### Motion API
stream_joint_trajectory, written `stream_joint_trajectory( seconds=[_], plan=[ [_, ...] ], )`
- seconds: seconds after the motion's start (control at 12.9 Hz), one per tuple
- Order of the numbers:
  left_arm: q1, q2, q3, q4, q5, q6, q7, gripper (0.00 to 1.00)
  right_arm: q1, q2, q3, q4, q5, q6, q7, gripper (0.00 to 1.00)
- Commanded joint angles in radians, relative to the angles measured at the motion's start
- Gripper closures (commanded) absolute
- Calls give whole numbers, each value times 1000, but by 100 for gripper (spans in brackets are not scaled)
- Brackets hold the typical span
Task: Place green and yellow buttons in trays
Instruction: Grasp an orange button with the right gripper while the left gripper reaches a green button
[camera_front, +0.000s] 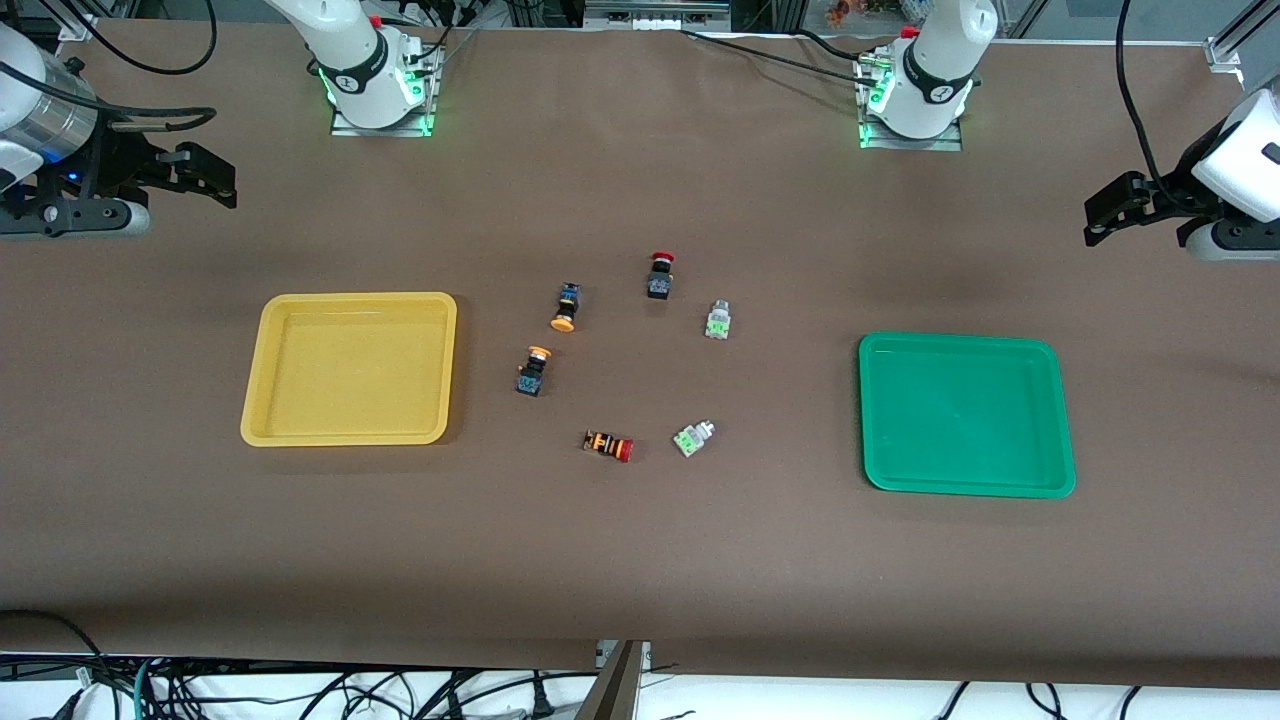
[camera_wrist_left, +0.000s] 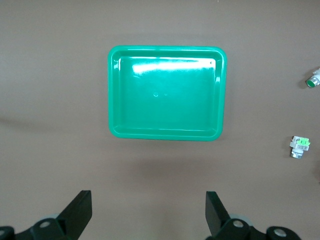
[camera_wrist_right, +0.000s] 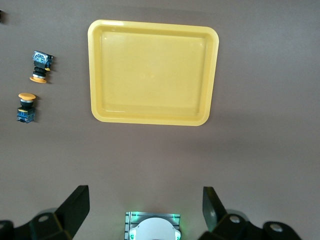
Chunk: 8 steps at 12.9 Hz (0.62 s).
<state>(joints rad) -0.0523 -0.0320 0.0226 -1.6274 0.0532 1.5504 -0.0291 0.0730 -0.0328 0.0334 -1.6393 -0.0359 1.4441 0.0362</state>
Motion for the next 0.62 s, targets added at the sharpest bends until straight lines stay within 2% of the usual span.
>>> stream_joint_trajectory(
  seconds=[0.0, 0.54],
  plan=[
    [3, 26, -6, 40, -24, -27, -9, 0, -12, 10, 8, 27, -1, -27, -7, 0],
    [5, 27, -4, 40, -23, -23, -11, 0, -9, 65, 10, 27, -9, -21, 13, 0]
  ],
)
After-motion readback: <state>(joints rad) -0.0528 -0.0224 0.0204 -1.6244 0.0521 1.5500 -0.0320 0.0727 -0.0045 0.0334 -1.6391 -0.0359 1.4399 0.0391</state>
